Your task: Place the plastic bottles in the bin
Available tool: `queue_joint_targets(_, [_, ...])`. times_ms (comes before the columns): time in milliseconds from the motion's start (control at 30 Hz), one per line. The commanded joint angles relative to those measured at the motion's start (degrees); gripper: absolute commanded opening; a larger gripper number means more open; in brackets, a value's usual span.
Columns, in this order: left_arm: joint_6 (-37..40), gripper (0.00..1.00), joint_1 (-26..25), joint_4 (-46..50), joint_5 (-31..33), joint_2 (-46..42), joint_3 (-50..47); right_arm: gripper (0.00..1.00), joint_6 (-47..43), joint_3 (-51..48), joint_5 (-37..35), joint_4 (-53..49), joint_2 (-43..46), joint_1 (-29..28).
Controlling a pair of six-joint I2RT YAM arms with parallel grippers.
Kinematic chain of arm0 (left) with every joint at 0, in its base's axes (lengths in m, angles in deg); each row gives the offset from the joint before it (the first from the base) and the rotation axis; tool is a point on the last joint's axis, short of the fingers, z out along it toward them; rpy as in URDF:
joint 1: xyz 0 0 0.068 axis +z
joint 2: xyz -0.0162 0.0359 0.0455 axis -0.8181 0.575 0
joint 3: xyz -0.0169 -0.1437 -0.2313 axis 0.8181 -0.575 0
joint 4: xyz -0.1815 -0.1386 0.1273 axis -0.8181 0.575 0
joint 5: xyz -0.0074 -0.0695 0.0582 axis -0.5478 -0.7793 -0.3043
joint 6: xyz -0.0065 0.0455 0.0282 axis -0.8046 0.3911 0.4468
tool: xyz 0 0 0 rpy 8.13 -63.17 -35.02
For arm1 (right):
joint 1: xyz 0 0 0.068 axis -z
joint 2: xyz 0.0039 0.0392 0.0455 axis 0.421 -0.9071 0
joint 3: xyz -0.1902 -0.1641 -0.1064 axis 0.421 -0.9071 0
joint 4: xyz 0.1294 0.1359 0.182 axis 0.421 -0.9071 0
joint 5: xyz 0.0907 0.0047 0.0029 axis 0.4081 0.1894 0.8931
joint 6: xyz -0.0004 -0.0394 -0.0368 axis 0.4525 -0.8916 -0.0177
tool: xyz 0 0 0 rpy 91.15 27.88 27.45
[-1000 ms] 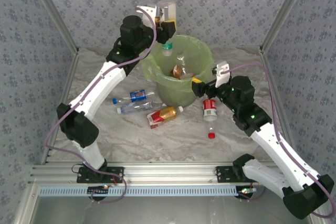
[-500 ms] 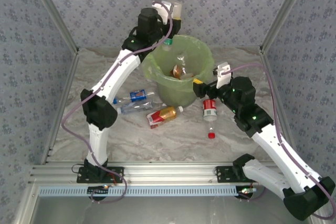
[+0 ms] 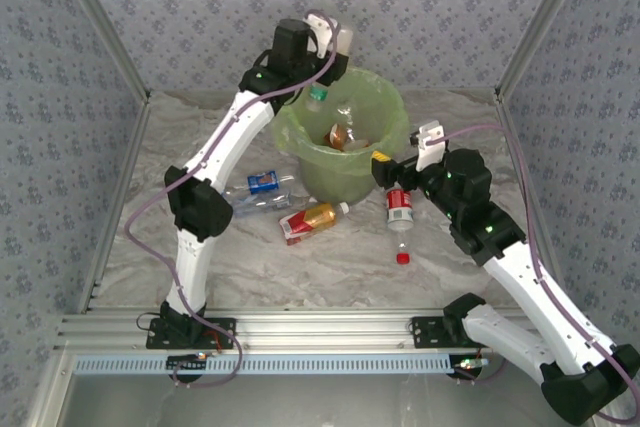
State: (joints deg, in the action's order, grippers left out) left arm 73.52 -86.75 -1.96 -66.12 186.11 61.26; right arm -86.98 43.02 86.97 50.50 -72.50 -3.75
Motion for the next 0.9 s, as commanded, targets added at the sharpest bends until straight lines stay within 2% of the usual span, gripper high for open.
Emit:
queue_joint_targets(0, [-0.12, 0.42, 0.24, 3.00, -3.90, -3.10, -1.80, 0.98, -0.79, 0.61, -1.34, -0.48, 0.86, -0.34])
queue_joint_targets(100, [0.18, 0.66, 0.30, 4.72, -4.08, -3.63, -1.77, 0.98, -0.62, 0.52, -1.40, 0.13, 0.63, -0.28])
queue_joint_targets(400, [-2.70, 0.96, 0.22, 5.45, -7.06, -7.05, -3.41, 0.98, -0.40, 0.53, -1.24, 0.36, -0.31, -0.25])
queue_joint_targets(467, [-3.59, 0.99, 0.28, 4.25, -7.57, -8.20, -4.81, 0.98, -0.35, 0.58, -1.42, 0.40, -0.53, -0.27])
queue_joint_targets(633, [-6.13, 0.99, 0.27, 0.39, -8.56, -12.53, -9.79, 0.98, 0.22, 0.51, -4.53, -0.35, -1.32, -0.19])
queue_joint_targets(867, [-8.18, 0.99, 0.23, -10.66, -6.43, -22.26, -23.89, 0.99, 2.33, -0.55, -7.20, -0.43, -2.44, 0.18])
